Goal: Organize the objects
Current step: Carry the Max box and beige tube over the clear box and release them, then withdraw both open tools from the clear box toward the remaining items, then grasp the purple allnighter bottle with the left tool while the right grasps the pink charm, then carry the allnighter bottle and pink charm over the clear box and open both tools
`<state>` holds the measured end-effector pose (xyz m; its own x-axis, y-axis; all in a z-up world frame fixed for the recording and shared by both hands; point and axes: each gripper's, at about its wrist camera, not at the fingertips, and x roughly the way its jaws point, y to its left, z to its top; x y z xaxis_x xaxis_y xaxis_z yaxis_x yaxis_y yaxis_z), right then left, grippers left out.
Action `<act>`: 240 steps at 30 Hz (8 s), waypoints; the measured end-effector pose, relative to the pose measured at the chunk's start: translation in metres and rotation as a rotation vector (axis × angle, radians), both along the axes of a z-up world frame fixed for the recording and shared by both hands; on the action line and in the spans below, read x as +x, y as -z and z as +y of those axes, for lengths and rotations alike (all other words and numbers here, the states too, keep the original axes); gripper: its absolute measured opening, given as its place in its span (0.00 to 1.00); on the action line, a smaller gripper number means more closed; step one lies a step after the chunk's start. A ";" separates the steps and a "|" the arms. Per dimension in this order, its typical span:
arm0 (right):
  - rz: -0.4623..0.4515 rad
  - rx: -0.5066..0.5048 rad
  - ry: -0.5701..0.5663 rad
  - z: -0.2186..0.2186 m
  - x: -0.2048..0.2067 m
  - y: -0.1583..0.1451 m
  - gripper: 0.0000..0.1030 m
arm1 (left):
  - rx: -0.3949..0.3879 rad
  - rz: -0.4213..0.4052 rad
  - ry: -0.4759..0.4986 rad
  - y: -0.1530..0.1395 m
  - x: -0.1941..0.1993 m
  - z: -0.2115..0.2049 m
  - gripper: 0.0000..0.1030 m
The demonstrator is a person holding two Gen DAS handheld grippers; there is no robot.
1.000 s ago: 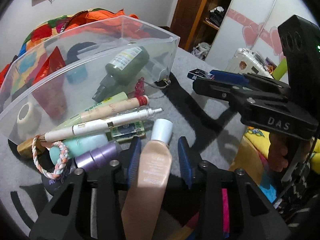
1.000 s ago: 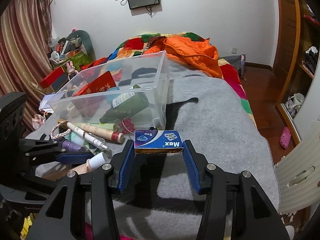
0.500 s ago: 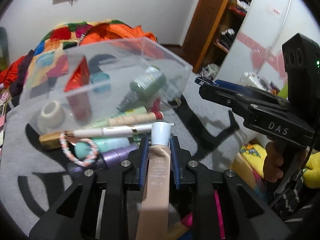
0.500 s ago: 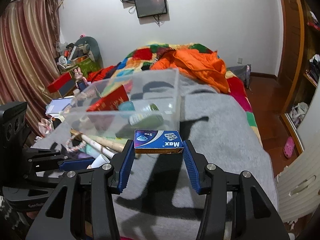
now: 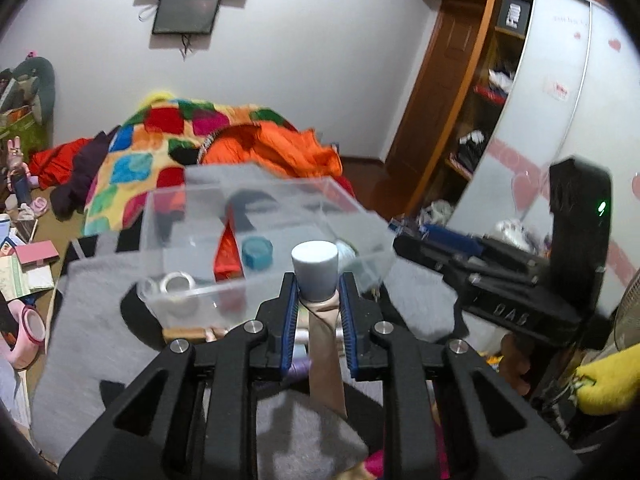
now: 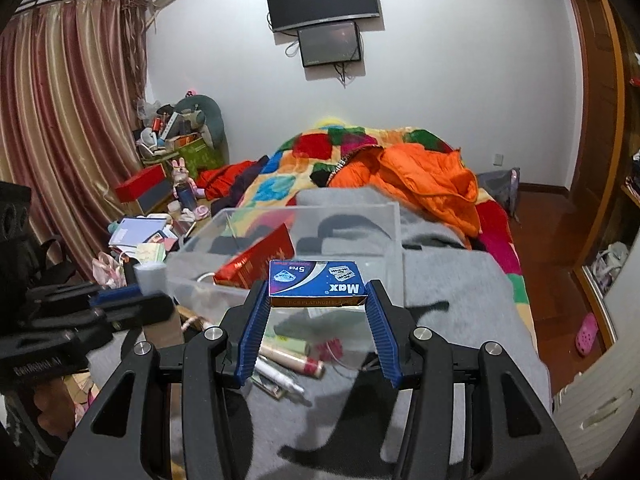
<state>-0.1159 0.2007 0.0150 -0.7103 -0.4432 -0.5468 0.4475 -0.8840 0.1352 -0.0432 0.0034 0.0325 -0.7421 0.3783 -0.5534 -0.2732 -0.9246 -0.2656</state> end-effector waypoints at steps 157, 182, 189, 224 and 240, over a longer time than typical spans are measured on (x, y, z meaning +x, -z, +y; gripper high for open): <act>-0.206 0.077 0.033 -0.015 -0.026 0.074 0.11 | -0.138 -0.205 -0.231 0.097 0.015 0.009 0.87; -0.285 0.105 0.087 -0.015 -0.047 0.091 0.37 | -0.114 -0.041 -0.268 0.036 0.012 -0.011 0.87; -0.342 0.066 0.078 -0.006 -0.055 0.095 0.27 | -0.098 -0.020 -0.272 0.027 -0.003 -0.016 0.87; -0.028 -0.015 0.015 -0.011 -0.042 -0.003 0.09 | -0.148 -0.102 -0.259 0.047 -0.082 -0.032 0.87; -0.157 0.068 -0.010 -0.046 -0.085 0.048 0.09 | -0.193 -0.120 -0.220 0.053 -0.093 -0.024 0.89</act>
<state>-0.2004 0.1546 -0.0325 -0.6096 -0.4080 -0.6797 0.4345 -0.8891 0.1441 -0.1357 -0.0209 -0.0209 -0.7197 0.0956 -0.6876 -0.0387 -0.9945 -0.0977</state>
